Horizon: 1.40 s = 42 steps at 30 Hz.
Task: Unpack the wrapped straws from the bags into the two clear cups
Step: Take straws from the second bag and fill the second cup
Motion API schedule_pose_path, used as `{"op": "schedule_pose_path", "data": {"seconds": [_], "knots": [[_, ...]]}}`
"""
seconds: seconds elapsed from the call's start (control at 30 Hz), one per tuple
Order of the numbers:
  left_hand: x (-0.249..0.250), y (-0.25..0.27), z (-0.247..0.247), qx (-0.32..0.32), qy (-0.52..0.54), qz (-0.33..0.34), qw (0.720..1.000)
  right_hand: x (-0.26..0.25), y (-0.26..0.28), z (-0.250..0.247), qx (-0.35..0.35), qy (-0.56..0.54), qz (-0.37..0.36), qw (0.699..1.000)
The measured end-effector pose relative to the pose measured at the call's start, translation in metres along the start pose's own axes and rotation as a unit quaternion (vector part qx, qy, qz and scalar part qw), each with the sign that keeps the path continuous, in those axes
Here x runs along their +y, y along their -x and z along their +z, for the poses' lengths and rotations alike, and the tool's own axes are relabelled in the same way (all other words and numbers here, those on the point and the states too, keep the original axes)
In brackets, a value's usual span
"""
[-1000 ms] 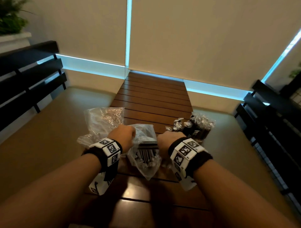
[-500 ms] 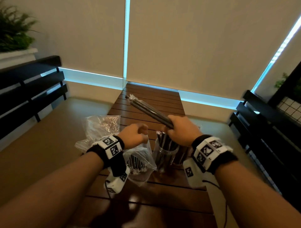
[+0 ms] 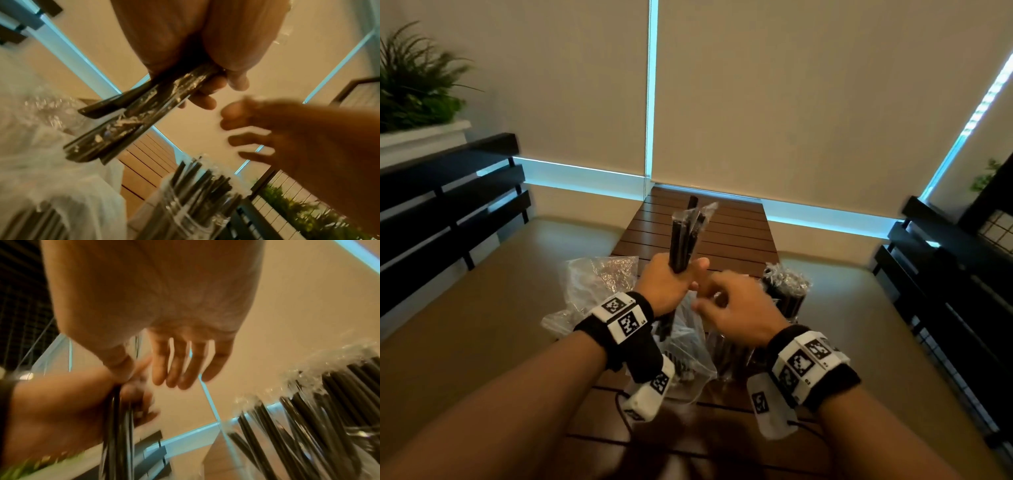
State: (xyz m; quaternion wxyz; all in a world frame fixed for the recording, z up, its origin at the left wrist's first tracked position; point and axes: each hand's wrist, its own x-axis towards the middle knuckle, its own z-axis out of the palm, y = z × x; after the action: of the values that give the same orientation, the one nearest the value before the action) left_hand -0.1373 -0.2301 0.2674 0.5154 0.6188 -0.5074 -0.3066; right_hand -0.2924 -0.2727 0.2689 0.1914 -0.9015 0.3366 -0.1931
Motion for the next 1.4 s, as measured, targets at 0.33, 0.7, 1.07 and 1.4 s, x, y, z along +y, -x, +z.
{"op": "schedule_pose_path", "data": {"seconds": [0.33, 0.7, 1.07, 1.4], "knots": [[0.001, -0.001, 0.014, -0.025, -0.194, 0.06, 0.979, -0.03, -0.031, -0.048, 0.152, -0.127, -0.014, 0.98], [0.033, -0.012, 0.04, -0.044, -0.235, 0.139, 0.961, -0.004, -0.019, -0.031, 0.217, -0.192, -0.001, 0.957], [-0.025, -0.017, 0.058, -0.183, -0.417, 0.035, 0.89, 0.038, -0.015, -0.079, 0.353, -0.103, 0.089, 0.926], [-0.056, -0.012, 0.072, -0.205, -0.473, 0.105, 0.85, 0.089, -0.011, 0.001, 0.244, -0.03, 0.155, 0.957]]}}
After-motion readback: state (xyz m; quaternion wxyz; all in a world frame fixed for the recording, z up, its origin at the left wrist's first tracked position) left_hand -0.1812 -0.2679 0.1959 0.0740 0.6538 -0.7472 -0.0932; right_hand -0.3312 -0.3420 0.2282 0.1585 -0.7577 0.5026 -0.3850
